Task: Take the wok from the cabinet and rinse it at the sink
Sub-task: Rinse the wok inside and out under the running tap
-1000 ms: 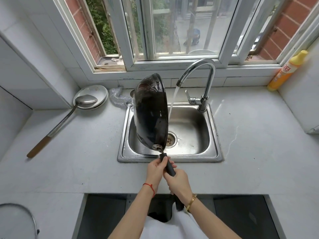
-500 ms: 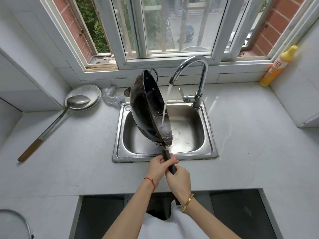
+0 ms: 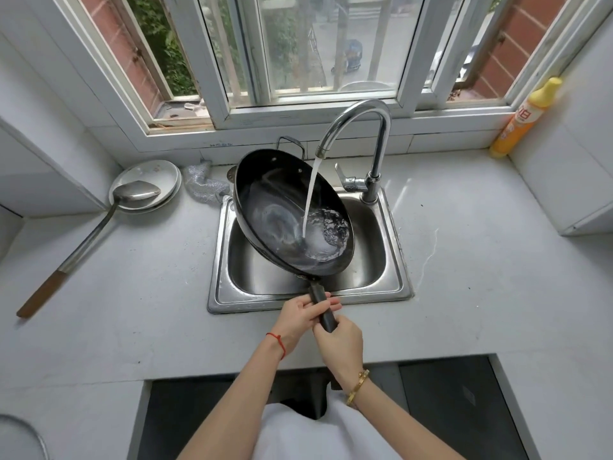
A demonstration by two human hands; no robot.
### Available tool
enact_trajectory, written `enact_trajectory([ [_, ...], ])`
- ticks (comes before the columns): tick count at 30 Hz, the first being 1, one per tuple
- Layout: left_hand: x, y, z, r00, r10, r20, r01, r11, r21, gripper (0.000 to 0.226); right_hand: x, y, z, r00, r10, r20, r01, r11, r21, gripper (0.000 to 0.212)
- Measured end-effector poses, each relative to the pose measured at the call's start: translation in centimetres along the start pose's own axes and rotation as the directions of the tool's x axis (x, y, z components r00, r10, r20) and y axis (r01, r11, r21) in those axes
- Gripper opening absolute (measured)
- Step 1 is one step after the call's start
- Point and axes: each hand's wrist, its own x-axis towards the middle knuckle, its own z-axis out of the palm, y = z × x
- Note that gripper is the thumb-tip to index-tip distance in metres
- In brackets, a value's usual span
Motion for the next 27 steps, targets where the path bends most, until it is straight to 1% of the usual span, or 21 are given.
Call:
enact_trajectory([
  [2, 0.0, 0.1, -0.5, 1.0, -0.015, 0.009, 0.015, 1.0, -0.004, 0.039, 0.2, -0.2, 0.1, 0.997, 0.033, 0.065, -0.036, 0.998, 0.055, 0.027],
  [4, 0.1, 0.0, -1.1, 1.0, -0.025, 0.012, 0.025, 1.0, -0.007, 0.039, 0.3, -0.4, 0.1, 0.982, 0.09, 0.166, -0.116, 0.982, 0.152, 0.028],
  [7, 0.3, -0.2, -1.8, 0.999, -0.027, 0.019, 0.027, 1.0, 0.005, 0.038, 0.7, -0.8, -0.1, 0.915, 0.172, 0.365, -0.282, 0.919, 0.276, 0.023],
  [9, 0.3, -0.3, -2.2, 0.999, -0.036, 0.018, 0.036, 0.999, -0.008, 0.036, 0.9, -0.8, -0.1, 0.876, 0.18, 0.447, -0.33, 0.9, 0.286, 0.023],
  [10, 0.3, -0.4, -2.2, 0.999, -0.041, 0.015, 0.041, 0.999, -0.009, 0.035, 1.0, -0.7, 0.0, 0.869, 0.179, 0.461, -0.336, 0.898, 0.284, 0.022],
  [15, 0.4, -1.0, -2.4, 0.997, -0.067, -0.029, 0.068, 0.997, 0.024, 0.032, 1.0, 0.3, 0.9, 0.894, 0.167, 0.416, -0.298, 0.914, 0.274, 0.018],
  [19, 0.6, -1.2, -2.2, 0.99, -0.109, -0.091, 0.109, 0.994, -0.004, 0.032, 0.8, 0.7, 1.7, 0.912, 0.158, 0.379, -0.274, 0.922, 0.273, 0.019],
  [23, 0.6, -1.6, -2.3, 0.982, -0.131, -0.134, 0.131, 0.991, -0.008, 0.031, 0.6, 1.3, 2.5, 0.94, 0.152, 0.306, -0.226, 0.948, 0.224, 0.021],
  [27, 0.4, -2.0, -2.8, 0.978, -0.146, -0.148, 0.147, 0.989, -0.003, 0.03, 0.2, 1.7, 3.2, 0.949, 0.156, 0.274, -0.212, 0.959, 0.187, 0.022],
])
